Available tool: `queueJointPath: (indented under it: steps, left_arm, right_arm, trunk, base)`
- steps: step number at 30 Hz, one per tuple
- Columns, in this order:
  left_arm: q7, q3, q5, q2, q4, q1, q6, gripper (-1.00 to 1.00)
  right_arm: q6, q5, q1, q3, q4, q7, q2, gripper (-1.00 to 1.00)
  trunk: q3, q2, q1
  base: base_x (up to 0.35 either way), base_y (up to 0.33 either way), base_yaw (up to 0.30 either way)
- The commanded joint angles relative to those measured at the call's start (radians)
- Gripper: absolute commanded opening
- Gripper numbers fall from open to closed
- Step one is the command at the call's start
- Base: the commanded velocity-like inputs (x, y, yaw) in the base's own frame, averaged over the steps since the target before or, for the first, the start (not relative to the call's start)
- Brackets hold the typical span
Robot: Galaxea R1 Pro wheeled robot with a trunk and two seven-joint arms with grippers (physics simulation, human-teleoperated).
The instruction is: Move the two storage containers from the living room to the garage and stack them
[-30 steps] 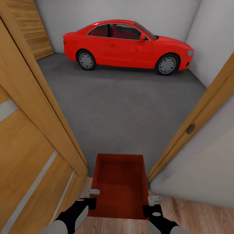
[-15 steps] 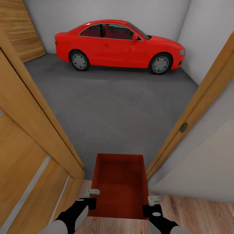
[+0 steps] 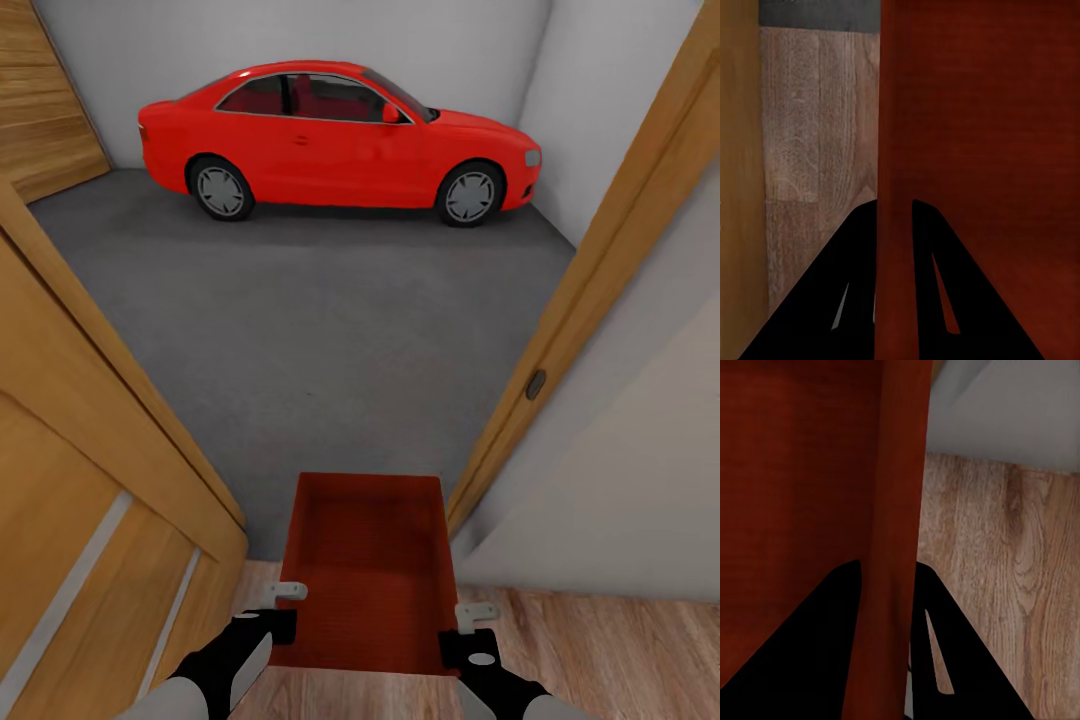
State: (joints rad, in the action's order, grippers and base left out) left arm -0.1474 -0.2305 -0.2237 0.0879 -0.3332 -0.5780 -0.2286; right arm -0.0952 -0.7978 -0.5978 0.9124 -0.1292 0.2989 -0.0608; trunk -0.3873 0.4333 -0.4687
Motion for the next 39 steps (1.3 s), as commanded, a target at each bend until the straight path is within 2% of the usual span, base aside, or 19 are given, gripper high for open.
queueJointPath:
  steps: [1,13,39]
  left_arm:
    - [-0.012,-0.045,-0.016,-0.002,-0.006,-0.001,0.0,-1.0]
    - [-0.012,-0.045,-0.016,-0.002,-0.006,-0.001,-0.001,-1.0]
    - [-0.011,-0.044,-0.016,-0.002,-0.006,-0.001,-0.001,-1.0]
  right_arm:
    - [0.016,-0.031,0.0,0.0,-0.001,0.002,0.018,-1.0]
    - [0.016,-0.032,0.0,0.0,-0.001,0.002,0.018,-1.0]
    - [0.016,-0.031,0.0,0.0,-0.001,0.002,0.018,-1.0]
  trunk:
    - [-0.002,0.002,0.0]
    - [-0.002,0.002,0.0]
    - [-0.002,0.002,0.0]
  base:
    - [0.039,0.028,-0.009]
    - [0.171,0.192,-0.001]
    - [0.008,0.024,0.0]
